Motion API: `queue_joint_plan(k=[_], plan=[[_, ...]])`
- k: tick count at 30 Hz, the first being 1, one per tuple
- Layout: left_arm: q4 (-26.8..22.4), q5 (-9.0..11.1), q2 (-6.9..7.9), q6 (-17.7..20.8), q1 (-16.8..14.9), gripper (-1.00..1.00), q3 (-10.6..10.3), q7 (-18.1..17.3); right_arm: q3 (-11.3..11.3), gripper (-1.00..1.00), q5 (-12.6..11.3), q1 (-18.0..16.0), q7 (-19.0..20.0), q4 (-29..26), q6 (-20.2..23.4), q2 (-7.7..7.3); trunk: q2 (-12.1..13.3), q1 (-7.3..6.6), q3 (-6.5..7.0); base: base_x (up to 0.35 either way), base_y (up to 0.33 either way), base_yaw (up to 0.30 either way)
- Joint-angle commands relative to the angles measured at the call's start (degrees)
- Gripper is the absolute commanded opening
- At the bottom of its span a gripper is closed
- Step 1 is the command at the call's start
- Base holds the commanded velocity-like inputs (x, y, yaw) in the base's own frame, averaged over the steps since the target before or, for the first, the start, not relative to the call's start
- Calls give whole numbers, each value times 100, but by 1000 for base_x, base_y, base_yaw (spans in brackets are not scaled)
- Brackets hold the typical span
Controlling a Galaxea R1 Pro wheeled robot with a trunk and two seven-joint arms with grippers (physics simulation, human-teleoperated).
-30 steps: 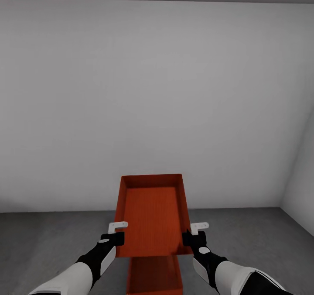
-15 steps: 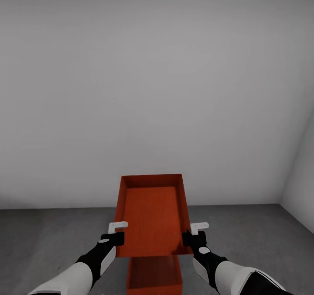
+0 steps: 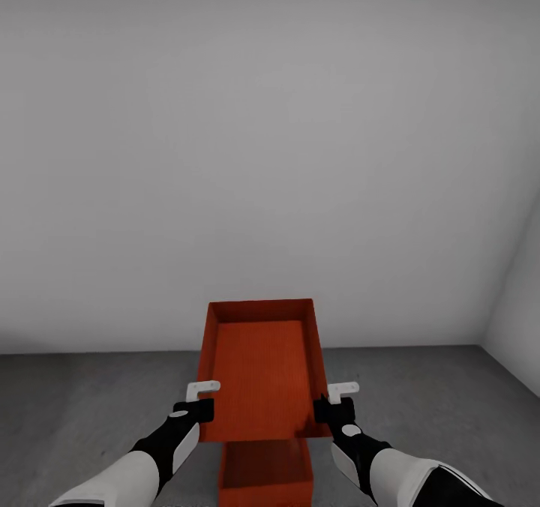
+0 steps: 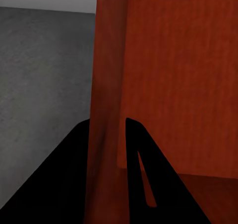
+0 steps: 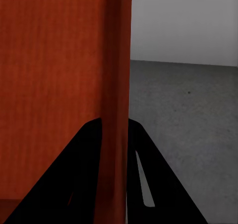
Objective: Move the two storage containers from the living room to the garage. In the garage, place one container on the floor and stack the other container on top of it (either order is fine).
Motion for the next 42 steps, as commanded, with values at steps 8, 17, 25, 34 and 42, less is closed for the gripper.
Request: queue_joint_plan(k=[8, 17, 25, 34, 42], plan=[[-52, -30, 191, -18, -5, -100, 167, 42, -219, -100, 16, -1, -11, 9, 1, 1, -7, 0, -80, 0, 0, 0], [-53, -30, 191, -18, -5, -100, 167, 42, -220, -100, 16, -1, -10, 9, 2, 1, -7, 0, -160, 0, 0, 0], [-53, -30, 191, -18, -5, -100, 167, 42, -220, -100, 16, -1, -10, 7, 3, 1, -7, 0, -232, 0, 0, 0], [-53, -30, 191, -18, -5, -100, 167, 42, -220, -100, 16, -1, -10, 8, 4, 1, -7, 0, -312, 0, 0, 0], [-53, -30, 191, -17, -5, -100, 167, 42, -222, -100, 16, -1, -10, 7, 5, 1, -7, 0, -383, 0, 0, 0]])
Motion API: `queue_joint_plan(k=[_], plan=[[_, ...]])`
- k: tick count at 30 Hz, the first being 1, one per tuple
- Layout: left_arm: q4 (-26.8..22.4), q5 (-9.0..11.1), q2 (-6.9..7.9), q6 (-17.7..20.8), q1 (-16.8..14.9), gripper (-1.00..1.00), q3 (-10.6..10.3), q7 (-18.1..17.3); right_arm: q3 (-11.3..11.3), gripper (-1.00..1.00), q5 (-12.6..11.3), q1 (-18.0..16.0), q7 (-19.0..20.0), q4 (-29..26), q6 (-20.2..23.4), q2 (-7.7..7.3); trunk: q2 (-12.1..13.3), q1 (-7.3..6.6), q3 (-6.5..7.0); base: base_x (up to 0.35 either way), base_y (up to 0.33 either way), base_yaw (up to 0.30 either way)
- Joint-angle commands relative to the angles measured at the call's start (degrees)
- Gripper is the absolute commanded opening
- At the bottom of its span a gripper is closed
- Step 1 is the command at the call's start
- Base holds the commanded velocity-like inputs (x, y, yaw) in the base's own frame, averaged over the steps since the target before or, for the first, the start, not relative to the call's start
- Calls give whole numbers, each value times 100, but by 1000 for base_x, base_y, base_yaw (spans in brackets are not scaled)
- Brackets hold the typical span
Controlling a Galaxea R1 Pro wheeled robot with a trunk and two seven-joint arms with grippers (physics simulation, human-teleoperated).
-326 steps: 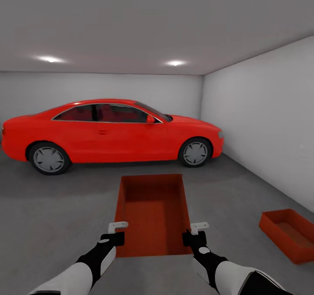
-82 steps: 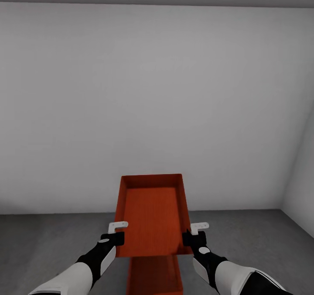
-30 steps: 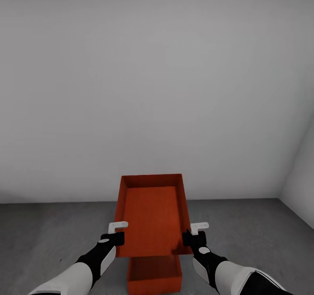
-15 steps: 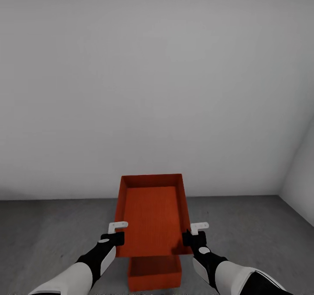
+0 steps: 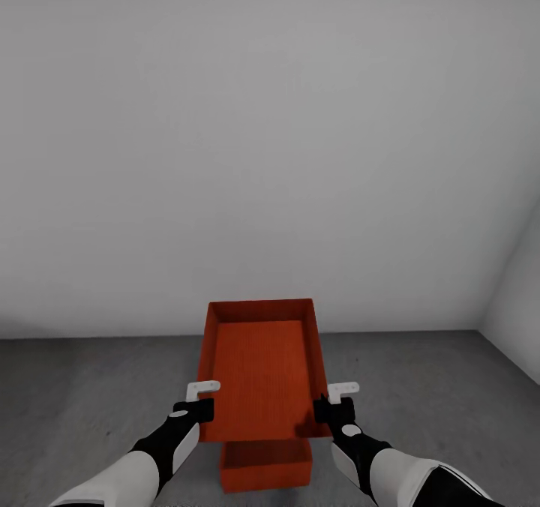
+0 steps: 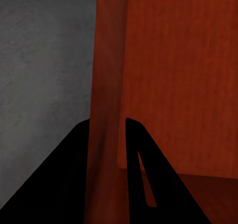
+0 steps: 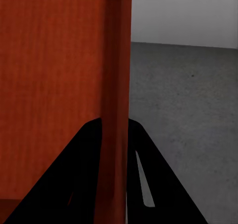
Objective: Move the two storage containers from the living room to the garage. In the garage, place one container on the floor and stack the other container on top of it (either order is fine).
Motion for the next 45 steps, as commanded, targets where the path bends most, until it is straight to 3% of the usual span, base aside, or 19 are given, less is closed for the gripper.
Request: queue_joint_plan(k=[1, 45], plan=[[-48, -30, 191, -20, -5, -100, 168, 42, -221, -100, 18, -1, -10, 7, 5, 1, -6, 0, -17, 0, 0, 0], [-41, -30, 191, -21, -5, -100, 168, 42, -224, -100, 18, -1, -10, 11, 7, 1, -6, 0, -410, 0, 0, 0]])
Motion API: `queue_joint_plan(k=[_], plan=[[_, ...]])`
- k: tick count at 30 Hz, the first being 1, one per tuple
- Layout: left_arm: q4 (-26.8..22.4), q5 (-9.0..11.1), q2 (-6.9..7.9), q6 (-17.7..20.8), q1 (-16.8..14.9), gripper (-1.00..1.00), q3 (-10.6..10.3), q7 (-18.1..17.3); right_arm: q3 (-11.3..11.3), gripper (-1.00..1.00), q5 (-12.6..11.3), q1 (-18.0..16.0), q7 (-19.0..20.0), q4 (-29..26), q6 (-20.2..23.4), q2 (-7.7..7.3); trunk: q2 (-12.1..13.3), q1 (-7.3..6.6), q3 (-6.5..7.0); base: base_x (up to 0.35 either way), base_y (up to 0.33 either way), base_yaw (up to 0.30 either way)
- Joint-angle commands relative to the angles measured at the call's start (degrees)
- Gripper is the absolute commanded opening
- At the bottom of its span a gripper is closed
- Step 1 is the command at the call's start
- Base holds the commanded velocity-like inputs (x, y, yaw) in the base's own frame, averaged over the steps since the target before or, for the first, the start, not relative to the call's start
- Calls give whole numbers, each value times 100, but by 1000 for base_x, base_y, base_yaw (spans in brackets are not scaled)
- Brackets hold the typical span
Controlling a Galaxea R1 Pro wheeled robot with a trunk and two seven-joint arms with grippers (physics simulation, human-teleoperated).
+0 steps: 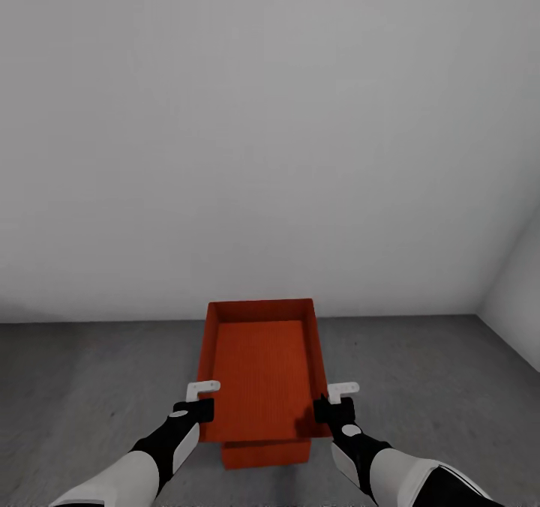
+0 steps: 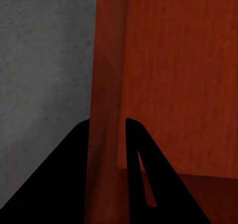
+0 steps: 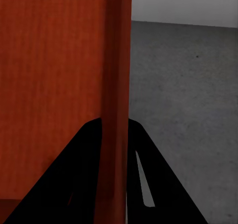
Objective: Move the two storage containers from the living room to the garage. In the garage, place one container on the floor and stack the other container on top of it (either order is fine).
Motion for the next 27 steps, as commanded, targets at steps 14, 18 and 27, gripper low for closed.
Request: queue_joint_plan(k=[14, 18, 27], plan=[[-40, -28, 192, -25, -5, -100, 166, 42, -220, -100, 17, -1, -12, 9, 3, -4, -5, 0, -132, 0, 0, 0], [-40, -28, 192, -25, -5, -100, 166, 42, -218, -100, 17, -1, -12, 7, 4, -4, -5, 0, -168, 0, 0, 0], [-43, -28, 192, -25, -5, -100, 166, 42, -221, -100, 17, -1, -12, 8, 5, -1, -5, 0, -248, 0, 0, 0]])
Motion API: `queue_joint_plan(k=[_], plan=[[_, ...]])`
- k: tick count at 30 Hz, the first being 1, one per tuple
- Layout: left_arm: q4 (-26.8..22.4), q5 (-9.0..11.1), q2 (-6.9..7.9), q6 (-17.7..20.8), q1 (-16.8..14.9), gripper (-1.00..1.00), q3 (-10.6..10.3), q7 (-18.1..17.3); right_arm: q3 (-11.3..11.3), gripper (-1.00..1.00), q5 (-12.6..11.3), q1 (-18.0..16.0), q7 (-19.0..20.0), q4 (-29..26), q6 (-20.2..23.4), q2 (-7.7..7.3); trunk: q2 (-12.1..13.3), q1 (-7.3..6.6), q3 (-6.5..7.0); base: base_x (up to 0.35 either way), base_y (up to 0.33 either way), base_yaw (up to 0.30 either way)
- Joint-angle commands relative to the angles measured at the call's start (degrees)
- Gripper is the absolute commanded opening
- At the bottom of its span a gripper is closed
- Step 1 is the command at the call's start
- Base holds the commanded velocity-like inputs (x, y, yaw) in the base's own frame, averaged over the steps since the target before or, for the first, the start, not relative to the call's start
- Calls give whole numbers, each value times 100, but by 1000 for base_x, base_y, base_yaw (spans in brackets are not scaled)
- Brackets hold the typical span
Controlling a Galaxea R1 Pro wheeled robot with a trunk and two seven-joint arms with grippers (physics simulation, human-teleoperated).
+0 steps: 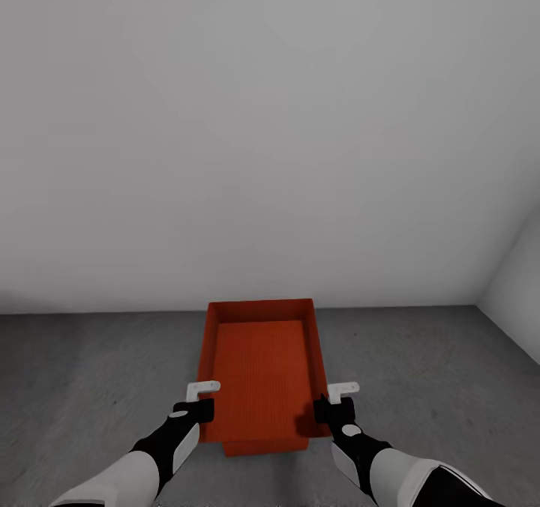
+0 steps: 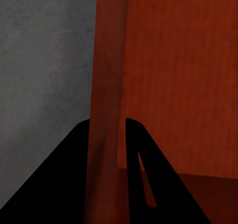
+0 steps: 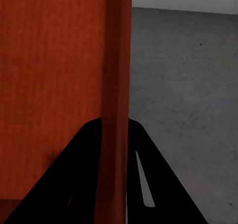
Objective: Move the two storage containers from the living room to the garage. In the garage, place one container on the floor and stack the other container on top of it (either order is fine).
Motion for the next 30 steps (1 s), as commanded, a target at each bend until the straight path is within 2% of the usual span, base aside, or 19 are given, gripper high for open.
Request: queue_joint_plan(k=[1, 30], plan=[[-54, -29, 193, -17, -5, -100, 163, 42, -214, -100, 4, -1, -12, 10, 2, 1, -5, 0, -16, 0, 0, 0], [-48, -29, 193, -17, -5, -100, 163, 42, -216, -100, 4, -1, -12, 8, -5, 1, -5, 0, -268, 0, 0, 6]])
